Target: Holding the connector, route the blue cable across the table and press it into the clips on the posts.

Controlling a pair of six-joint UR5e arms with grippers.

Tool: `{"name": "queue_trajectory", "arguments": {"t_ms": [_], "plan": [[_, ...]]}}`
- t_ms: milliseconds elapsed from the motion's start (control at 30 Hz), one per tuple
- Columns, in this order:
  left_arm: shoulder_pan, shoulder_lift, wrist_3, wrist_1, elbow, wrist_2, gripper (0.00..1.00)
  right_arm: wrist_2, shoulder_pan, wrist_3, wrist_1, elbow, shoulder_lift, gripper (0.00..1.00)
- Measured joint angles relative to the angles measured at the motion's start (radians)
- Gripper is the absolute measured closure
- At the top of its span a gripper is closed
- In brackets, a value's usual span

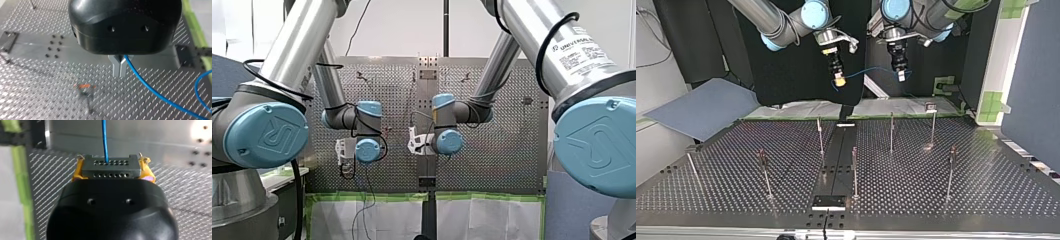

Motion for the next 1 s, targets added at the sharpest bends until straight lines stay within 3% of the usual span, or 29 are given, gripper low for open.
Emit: {"name": "queue_trajectory", "arguments": {"t_ms": [200,533,700,1000], "plan": [[0.020,0.057,0.032,-0.057,0.030,-0.057,1.00,-0.044,0.002,-0.001,0.054,-0.054,-0.054,1.00],[0.038,0.148,0.043,-0.148,0.068,-0.148,0.98,-0.086,-0.002,-0.001,0.144,-0.144,-0.138,1.00],[0.044,0.194,0.044,-0.194,0.092,-0.194,0.98,-0.108,-0.005,0.000,0.188,-0.188,-0.143,1.00],[0.046,0.287,0.039,-0.286,0.122,-0.280,0.98,-0.167,0.007,-0.001,0.276,-0.267,-0.099,1.00]]}}
